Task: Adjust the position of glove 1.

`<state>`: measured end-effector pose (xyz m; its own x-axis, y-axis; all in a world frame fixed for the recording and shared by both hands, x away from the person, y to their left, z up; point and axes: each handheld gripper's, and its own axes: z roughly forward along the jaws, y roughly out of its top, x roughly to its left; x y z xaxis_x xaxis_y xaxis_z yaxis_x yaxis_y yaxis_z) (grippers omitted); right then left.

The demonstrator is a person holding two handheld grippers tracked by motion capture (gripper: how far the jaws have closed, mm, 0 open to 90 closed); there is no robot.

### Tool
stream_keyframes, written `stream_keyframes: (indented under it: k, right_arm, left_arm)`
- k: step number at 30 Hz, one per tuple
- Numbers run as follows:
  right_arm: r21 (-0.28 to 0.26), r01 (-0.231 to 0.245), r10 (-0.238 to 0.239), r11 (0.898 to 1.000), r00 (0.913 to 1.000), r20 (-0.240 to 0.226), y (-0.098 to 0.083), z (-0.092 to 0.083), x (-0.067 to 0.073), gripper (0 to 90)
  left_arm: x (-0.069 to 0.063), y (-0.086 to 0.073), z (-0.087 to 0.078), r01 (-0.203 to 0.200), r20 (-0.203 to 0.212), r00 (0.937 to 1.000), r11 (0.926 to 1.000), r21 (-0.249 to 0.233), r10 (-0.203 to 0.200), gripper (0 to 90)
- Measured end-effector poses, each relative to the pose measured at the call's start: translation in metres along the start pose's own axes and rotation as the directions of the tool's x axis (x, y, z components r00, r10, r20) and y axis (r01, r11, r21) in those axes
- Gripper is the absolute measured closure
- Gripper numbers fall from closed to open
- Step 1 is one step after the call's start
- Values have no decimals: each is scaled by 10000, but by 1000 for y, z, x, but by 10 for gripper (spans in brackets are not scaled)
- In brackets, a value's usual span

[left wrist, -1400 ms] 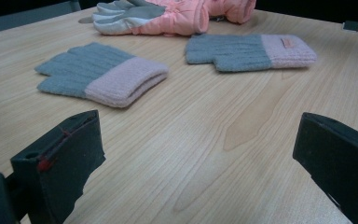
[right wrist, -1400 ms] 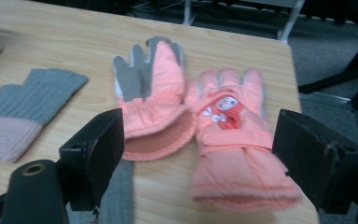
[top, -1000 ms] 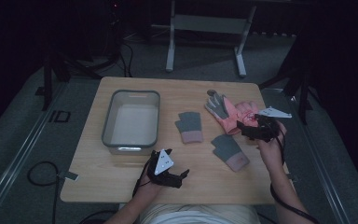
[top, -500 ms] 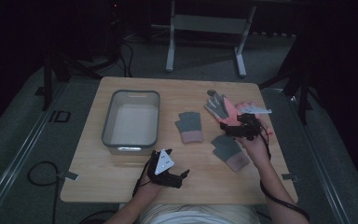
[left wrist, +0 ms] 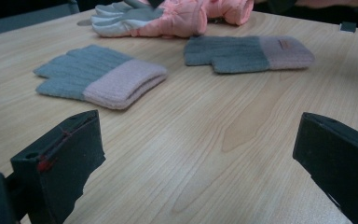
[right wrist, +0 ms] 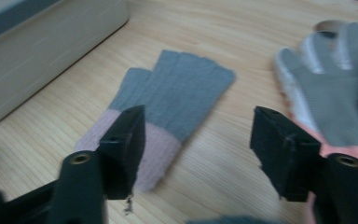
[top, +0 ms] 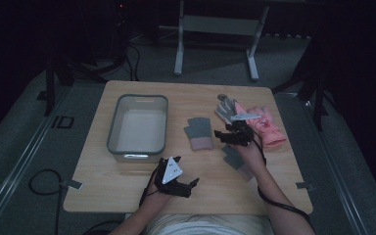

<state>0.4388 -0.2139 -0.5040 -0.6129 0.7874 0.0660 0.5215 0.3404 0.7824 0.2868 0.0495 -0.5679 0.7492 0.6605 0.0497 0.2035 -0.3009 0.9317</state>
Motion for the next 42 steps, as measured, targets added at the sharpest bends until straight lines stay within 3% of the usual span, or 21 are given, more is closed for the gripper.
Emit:
stream_keyframes:
  k: [3,9,17,23,27,30,33,36,40,41,42]
  right_arm:
    - [85,279,-278,9996,9995,-121,1,14,7,415]
    - [396,397,-391,9984,9991,-156,8,35,12,495]
    - [884,1236,-1248,9884,9921,82,15,66,15,543]
    - [1225,1035,-1016,9871,9946,-216,18,84,10,552]
    - [1503,1141,-1099,9820,9933,-362,15,96,12,595]
    - [1488,987,-951,9839,9950,-313,15,96,12,639]
    - [1624,874,-872,9828,9962,-82,16,97,16,775]
    - [1757,797,-828,9812,9965,101,18,97,20,814]
    - [1814,64,-88,9834,9999,123,21,91,24,849]
    - [1814,64,-88,9834,9999,123,21,91,24,849]
    - [1646,-119,117,9863,9999,23,24,80,27,850]
  left_arm:
    - [-1,0,0,-20,-8,10000,10000,-58,20,11]
    - [1,0,-1,99,67,9999,9999,-94,-98,11]
    - [0,-1,-1,52,152,9999,9999,-155,-49,10]
    - [2,-1,-2,141,282,9995,9996,-225,-135,11]
    - [1,-1,-2,102,272,9996,9997,-204,-97,10]
    - [1,-1,-1,67,223,9997,9998,-191,-63,11]
    - [1,-1,-1,87,203,9998,9998,-179,-84,11]
    - [1,-1,-1,100,185,9998,9998,-185,-97,11]
    - [1,-1,-1,128,198,9997,9998,-166,-125,11]
    - [1,-1,-1,139,196,9997,9998,-173,-135,11]
    - [1,-1,-1,150,195,9997,9997,-176,-147,11]
